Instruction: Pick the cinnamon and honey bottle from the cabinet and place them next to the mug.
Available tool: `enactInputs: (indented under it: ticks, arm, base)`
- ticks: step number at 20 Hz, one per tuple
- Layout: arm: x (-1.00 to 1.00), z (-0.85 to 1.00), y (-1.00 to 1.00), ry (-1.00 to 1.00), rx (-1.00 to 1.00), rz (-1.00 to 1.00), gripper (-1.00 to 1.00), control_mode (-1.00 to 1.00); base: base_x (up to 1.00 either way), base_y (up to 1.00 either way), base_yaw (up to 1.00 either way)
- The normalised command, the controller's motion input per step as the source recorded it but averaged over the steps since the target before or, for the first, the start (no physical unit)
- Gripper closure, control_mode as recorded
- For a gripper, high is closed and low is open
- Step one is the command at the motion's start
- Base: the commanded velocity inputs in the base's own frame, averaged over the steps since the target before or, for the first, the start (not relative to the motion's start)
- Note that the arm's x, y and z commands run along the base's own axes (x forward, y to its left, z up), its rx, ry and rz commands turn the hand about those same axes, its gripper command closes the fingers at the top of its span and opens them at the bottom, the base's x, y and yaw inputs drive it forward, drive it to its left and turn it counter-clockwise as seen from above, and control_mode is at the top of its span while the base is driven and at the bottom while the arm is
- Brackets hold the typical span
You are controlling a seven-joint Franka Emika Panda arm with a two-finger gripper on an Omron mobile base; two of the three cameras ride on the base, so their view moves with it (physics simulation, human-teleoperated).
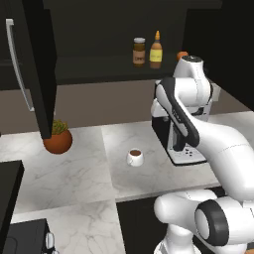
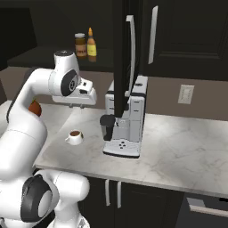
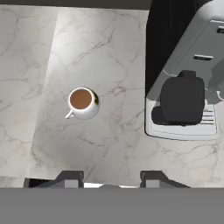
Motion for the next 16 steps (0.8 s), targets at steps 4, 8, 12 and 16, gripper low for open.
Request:
enactInputs:
  ticks: [4, 8, 12, 16]
  arm:
    - [-0.06, 0.0, 0.0, 0.0, 0.0, 0.0, -1.0, -1.0]
    - [-0.19, 0.05, 0.0, -0.18, 0.0, -0.01, -1.0, -1.0]
    - [0.0, 0.57, 0.01, -0.3, 0.0, 0.01, -1.0, -1.0]
    - [0.13, 0.99, 0.0, -0.03, 0.0, 0.06, -1.0, -1.0]
  base:
    - [0.0, 0.0, 0.0]
    - [0.0, 0.0, 0.0]
    - [0.0, 0.0, 0.0]
    - [0.0, 0.0, 0.0]
